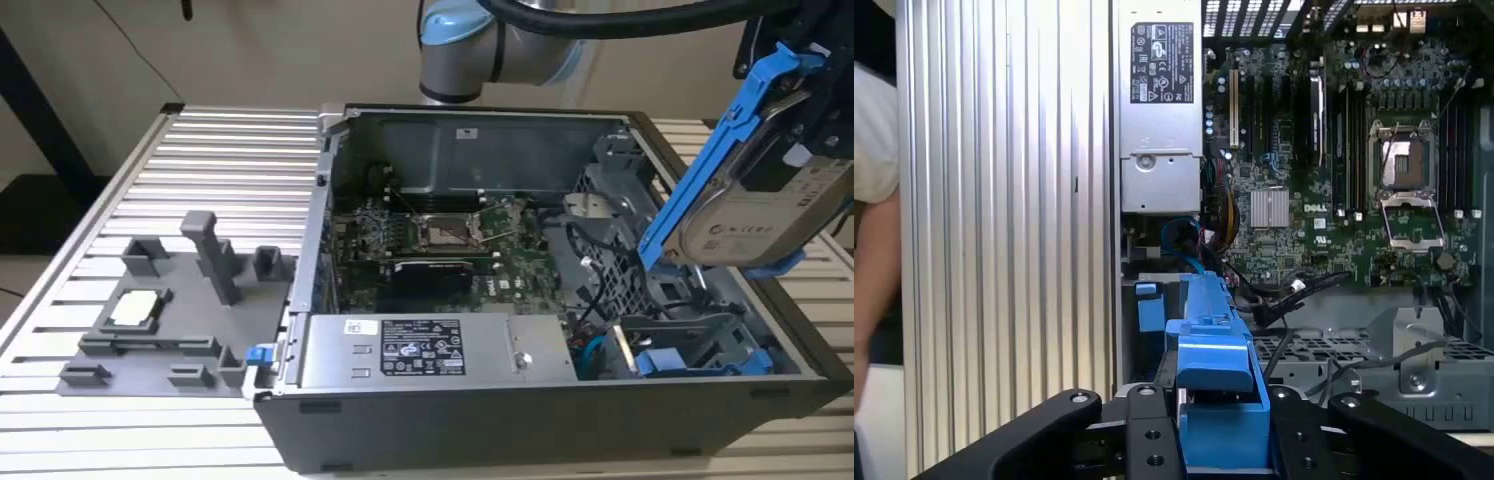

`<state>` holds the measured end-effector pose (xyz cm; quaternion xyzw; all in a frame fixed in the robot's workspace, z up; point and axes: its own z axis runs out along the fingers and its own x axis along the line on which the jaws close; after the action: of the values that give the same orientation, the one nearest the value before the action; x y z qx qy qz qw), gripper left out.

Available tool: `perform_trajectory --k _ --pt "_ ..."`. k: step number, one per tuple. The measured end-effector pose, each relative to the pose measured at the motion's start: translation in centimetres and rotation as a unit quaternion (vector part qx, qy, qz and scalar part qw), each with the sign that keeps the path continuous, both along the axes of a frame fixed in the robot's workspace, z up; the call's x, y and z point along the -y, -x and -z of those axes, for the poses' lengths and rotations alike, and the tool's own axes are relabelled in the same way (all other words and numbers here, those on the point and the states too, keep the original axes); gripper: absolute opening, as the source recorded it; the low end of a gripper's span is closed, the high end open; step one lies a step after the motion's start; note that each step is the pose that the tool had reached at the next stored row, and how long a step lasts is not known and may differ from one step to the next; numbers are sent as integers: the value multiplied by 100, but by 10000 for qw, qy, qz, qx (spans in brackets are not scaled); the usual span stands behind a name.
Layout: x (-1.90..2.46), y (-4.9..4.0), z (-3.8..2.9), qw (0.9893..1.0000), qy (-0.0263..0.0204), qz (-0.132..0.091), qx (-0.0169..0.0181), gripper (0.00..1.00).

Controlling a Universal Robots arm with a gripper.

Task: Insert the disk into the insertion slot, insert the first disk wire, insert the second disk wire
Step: 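Insert the disk into the insertion slot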

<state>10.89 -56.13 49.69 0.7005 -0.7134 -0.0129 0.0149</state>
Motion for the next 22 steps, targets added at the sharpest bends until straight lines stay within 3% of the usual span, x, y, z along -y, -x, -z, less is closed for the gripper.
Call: perform_trajectory --k 22 --pt "2 -56 144 10000 0 0 0 33"
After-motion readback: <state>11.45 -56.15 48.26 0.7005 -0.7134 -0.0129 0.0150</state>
